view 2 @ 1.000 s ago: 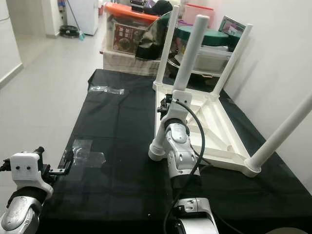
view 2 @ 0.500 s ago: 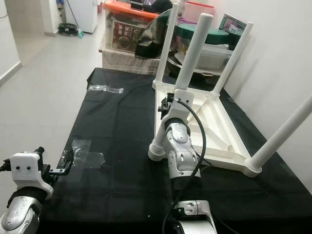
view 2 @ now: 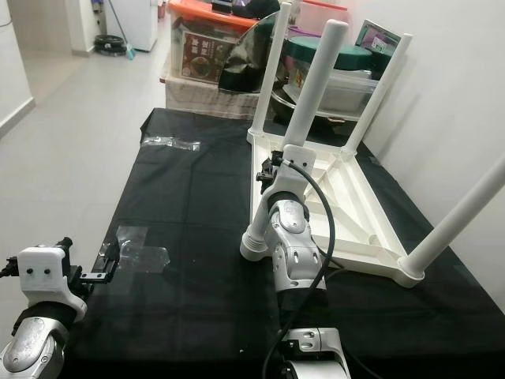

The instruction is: Building children table

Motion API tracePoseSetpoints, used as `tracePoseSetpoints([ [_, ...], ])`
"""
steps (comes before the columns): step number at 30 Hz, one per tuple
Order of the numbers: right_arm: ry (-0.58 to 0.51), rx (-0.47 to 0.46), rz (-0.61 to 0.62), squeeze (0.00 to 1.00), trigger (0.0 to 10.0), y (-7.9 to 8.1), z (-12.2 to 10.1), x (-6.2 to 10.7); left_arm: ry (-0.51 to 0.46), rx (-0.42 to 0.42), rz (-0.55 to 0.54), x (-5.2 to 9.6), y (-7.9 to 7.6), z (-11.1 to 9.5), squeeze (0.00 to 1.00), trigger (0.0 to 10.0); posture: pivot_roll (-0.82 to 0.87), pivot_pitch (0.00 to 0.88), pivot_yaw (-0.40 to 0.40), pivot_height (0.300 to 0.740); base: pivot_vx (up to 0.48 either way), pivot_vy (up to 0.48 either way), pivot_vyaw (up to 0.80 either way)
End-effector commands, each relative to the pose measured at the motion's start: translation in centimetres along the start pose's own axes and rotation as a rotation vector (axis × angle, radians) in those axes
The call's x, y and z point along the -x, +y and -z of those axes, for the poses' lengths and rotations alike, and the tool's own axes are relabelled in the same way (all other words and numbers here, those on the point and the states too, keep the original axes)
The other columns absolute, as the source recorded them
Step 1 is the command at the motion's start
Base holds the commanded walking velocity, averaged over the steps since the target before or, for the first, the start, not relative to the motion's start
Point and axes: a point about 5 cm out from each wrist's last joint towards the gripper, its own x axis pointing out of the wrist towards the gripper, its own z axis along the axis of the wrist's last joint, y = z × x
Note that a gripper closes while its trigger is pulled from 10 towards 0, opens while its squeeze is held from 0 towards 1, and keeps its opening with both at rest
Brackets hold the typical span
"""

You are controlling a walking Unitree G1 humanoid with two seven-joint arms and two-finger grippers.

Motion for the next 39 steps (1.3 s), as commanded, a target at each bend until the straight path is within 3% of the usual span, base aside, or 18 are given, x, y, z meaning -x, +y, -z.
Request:
tracePoseSetpoints([
  [1,0.099,-0.02,0.042,0.0,10.0,-1.2,2.3,0.3,0.003,-0.001,0.01,-0.2,-0.2,0.2,0.0,10.0,0.09,0.0,-0.164,0.74,0.0,0.0,0.0],
  [6,0.083,-0.034,0.04,0.02,10.0,-1.1,1.9,0.3,0.003,-0.001,0.01,-0.2,-0.2,0.2,0.0,10.0,0.09,0.0,-0.164,0.74,0.0,0.0,0.0],
  [7,0.064,-0.047,0.037,0.28,10.0,-1.1,1.6,0.3,0.003,-0.001,0.01,-0.2,-0.2,0.2,0.0,10.0,0.09,0.0,-0.164,0.74,0.0,0.0,0.0],
  [13,0.041,-0.061,0.032,0.28,10.0,-1.0,1.2,0.3,0.003,-0.001,0.011,-0.2,-0.2,0.2,0.0,10.0,0.09,0.0,-0.164,0.74,0.0,0.0,0.0],
  [14,-0.007,-0.074,0.013,0.85,10.0,-0.7,0.2,0.3,0.003,0.001,0.012,-0.2,-0.3,0.2,0.0,10.0,0.08,0.0,-0.163,0.74,0.0,0.0,0.0],
  [15,-0.007,-0.074,0.013,0.85,10.0,-0.7,0.2,0.3,0.003,0.001,0.012,-0.2,-0.3,0.2,0.0,10.0,0.08,0.0,-0.163,0.74,0.0,0.0,0.0],
  [16,-0.099,-0.09,-0.029,0.81,10.0,-0.2,-1.7,0.4,0.003,0.004,0.014,-0.2,-0.3,0.2,0.0,10.0,0.08,0.0,-0.163,0.74,0.0,0.0,0.0],
  [18,-0.122,-0.095,-0.041,0.79,10.0,0.0,-2.2,0.5,0.004,0.006,0.015,-0.2,-0.3,0.2,0.0,10.0,0.08,0.0,-0.161,0.74,0.0,0.0,0.0],
  [23,-0.13,-0.092,-0.051,0.8,10.0,0.1,-2.3,0.6,0.004,0.007,0.017,-0.2,-0.4,0.2,0.0,10.0,0.08,0.0,-0.162,0.74,0.0,0.0,0.0],
  [24,-0.13,-0.091,-0.051,0.69,10.0,0.1,-2.3,0.6,0.004,0.008,0.017,-0.2,-0.4,0.2,0.0,10.0,0.08,0.0,-0.162,0.74,0.0,0.0,0.0],
  [27,-0.13,-0.09,-0.051,0.69,10.0,0.1,-2.3,0.7,0.004,0.008,0.017,-0.2,-0.4,0.2,0.0,10.0,0.08,0.0,-0.162,0.74,0.0,0.0,0.0],
  [28,-0.135,-0.088,-0.05,0.0,10.0,0.1,-2.4,0.7,0.004,0.009,0.018,-0.2,-0.5,0.3,0.0,10.0,0.08,0.0,-0.162,0.74,0.0,0.0,0.0],
  [34,-0.148,-0.081,-0.069,0.0,10.0,0.1,-2.8,0.6,0.005,0.01,0.02,-0.2,-0.5,0.3,0.0,10.0,0.07,0.0,-0.16,0.74,0.0,0.0,0.0],
  [39,-0.167,-0.061,-0.237,0.0,10.0,0.9,-4.0,0.0,0.004,0.01,0.026,-0.2,-0.6,0.3,0.0,10.0,0.07,0.0,-0.16,0.74,0.0,0.0,0.0],
])
